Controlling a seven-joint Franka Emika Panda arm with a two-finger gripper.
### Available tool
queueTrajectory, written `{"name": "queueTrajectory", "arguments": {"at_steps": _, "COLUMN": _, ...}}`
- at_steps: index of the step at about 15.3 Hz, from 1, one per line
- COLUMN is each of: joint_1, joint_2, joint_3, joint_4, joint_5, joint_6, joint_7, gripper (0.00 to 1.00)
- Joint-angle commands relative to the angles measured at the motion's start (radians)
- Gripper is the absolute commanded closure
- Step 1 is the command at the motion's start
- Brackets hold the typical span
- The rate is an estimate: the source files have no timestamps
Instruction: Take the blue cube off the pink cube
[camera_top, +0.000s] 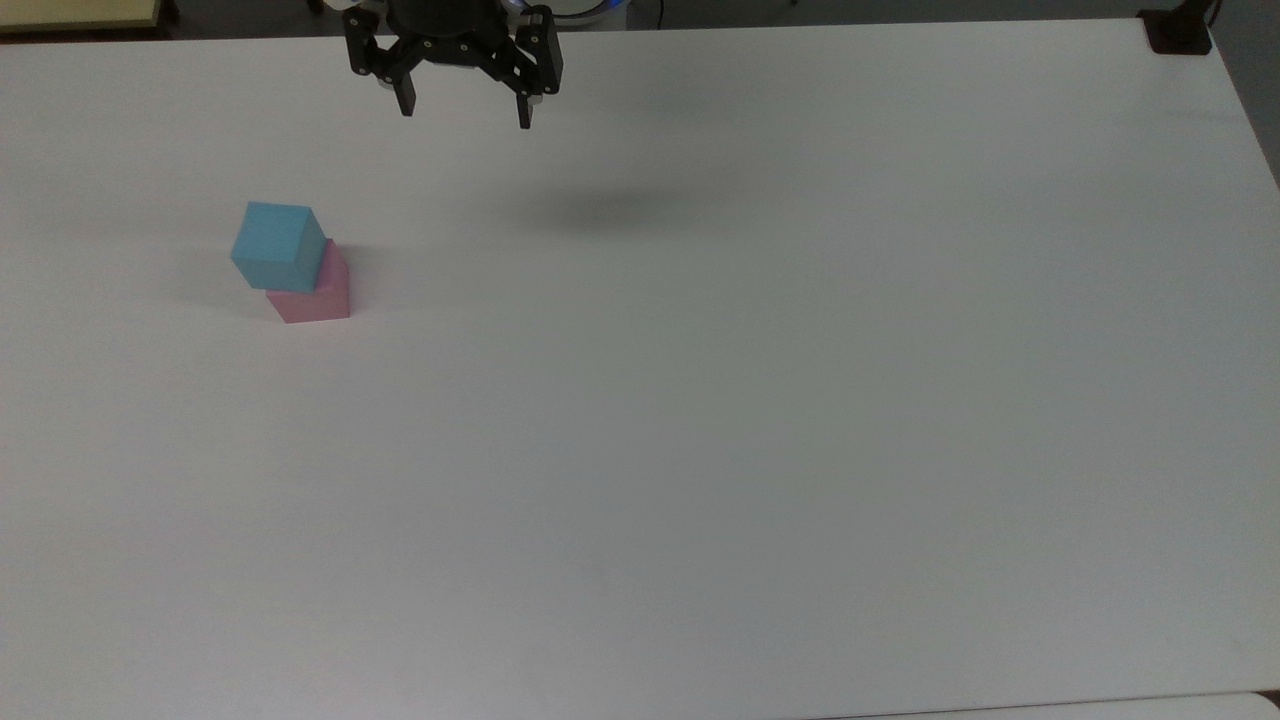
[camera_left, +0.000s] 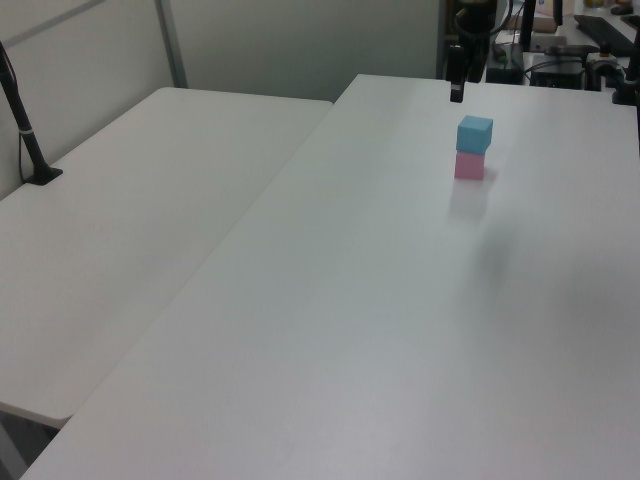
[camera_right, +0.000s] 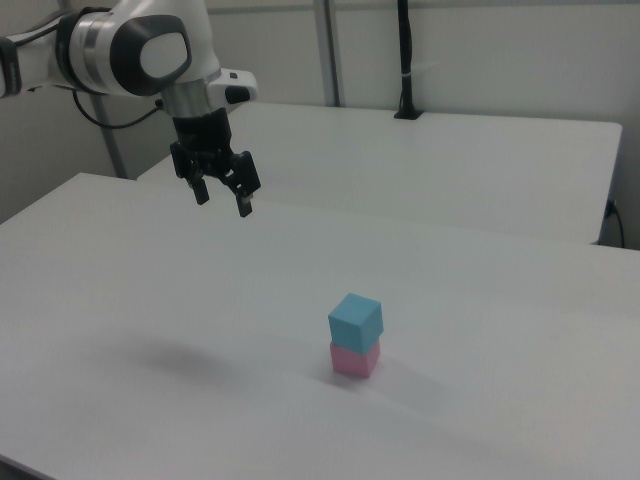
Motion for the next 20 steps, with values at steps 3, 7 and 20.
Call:
{"name": "queueTrajectory", "arguments": {"at_steps": 3, "joint_1": 0.005, "joint_2": -0.019, "joint_3": -0.015, "joint_4": -0.009, "joint_5": 0.022, "joint_6": -0.037, "joint_7": -0.005, "gripper": 0.00}}
{"name": "queueTrajectory", "arguments": {"at_steps": 7, "joint_1": 0.002, "joint_2": -0.017, "joint_3": -0.017, "joint_4": -0.009, "joint_5": 0.019, "joint_6": -0.029, "joint_7": -0.008, "gripper": 0.00}}
{"name": "queueTrajectory", "arguments": {"at_steps": 20, "joint_1": -0.228, "joint_2": 0.183, "joint_3": -0.025, "joint_4": -0.016, "joint_5": -0.056, "joint_6": 0.143, "joint_7": -0.278, "gripper": 0.00}}
